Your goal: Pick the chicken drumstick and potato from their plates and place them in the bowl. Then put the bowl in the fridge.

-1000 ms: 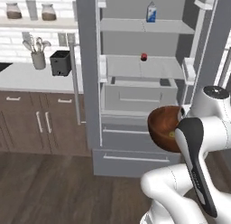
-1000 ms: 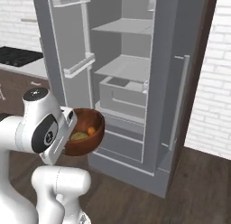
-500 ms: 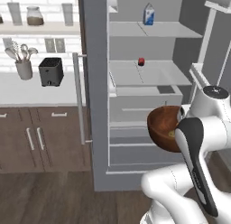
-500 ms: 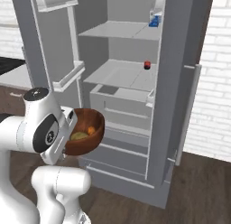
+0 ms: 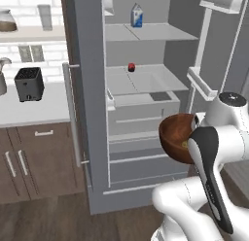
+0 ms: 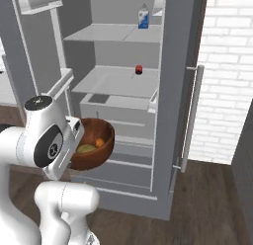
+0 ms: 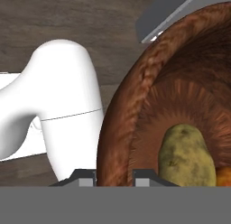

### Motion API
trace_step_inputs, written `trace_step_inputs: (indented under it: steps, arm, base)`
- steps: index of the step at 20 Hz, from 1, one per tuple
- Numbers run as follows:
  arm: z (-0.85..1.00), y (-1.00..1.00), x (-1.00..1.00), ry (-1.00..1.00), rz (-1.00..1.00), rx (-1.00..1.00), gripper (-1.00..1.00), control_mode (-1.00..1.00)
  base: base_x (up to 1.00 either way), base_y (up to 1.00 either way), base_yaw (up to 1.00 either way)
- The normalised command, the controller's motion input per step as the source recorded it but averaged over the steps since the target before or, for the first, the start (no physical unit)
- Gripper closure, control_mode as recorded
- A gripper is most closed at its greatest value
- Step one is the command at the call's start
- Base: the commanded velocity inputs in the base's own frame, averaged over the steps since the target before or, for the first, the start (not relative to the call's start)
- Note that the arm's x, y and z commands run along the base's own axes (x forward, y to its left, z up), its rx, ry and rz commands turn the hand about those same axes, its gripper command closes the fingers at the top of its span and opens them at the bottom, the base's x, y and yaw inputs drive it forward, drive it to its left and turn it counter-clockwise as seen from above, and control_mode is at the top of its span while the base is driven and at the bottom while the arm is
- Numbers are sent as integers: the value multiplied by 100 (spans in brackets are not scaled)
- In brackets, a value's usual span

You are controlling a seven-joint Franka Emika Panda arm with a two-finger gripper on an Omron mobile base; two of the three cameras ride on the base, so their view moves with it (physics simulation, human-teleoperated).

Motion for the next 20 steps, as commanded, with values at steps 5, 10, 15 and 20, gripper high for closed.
trace_step_inputs:
  steps: [5, 10, 15, 20]
  arm:
    - [0, 0, 0, 0, 0, 0, 100, 100]
    - [0, 0, 0, 0, 0, 0, 100, 100]
    - [0, 0, 0, 0, 0, 0, 100, 100]
    - [0, 0, 0, 0, 0, 0, 100, 100]
  base:
    - [61, -2, 0]
    - [49, -3, 0]
    - [61, -1, 0]
    - [66, -2, 0]
